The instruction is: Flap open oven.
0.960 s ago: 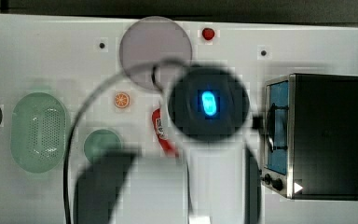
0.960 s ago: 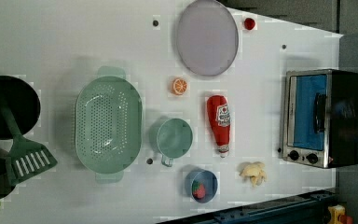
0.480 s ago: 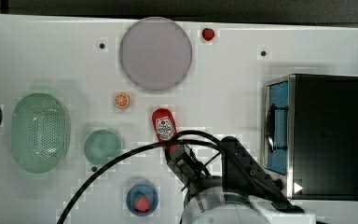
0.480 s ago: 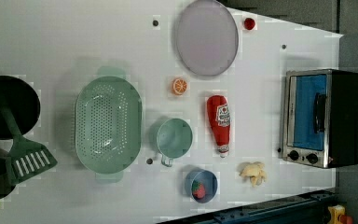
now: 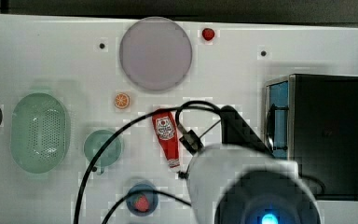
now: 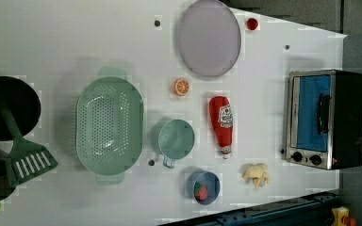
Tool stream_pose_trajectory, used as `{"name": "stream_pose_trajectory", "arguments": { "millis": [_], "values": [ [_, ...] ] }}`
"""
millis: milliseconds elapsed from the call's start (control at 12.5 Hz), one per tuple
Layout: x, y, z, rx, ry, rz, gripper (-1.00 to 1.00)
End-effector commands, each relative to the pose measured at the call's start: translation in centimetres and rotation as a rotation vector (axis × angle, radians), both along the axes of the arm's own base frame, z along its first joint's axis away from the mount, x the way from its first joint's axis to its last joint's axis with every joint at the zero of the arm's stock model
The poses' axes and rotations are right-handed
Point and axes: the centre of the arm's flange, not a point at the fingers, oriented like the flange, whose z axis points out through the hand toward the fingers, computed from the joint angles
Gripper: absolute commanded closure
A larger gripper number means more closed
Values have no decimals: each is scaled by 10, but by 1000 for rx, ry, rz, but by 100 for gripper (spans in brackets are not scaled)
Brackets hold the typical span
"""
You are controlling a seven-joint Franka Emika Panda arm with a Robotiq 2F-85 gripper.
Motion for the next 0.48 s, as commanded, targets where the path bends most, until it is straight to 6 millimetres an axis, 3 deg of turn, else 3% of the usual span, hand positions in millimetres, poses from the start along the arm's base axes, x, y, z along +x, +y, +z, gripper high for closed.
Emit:
{"name": "stream_pose_trajectory", "arguments": {
  "millis": [80,480],
  "values": [
    [2,-30,-31,31,69,-56,65],
    [19,-79,-83,59,105,168,65]
  ]
}}
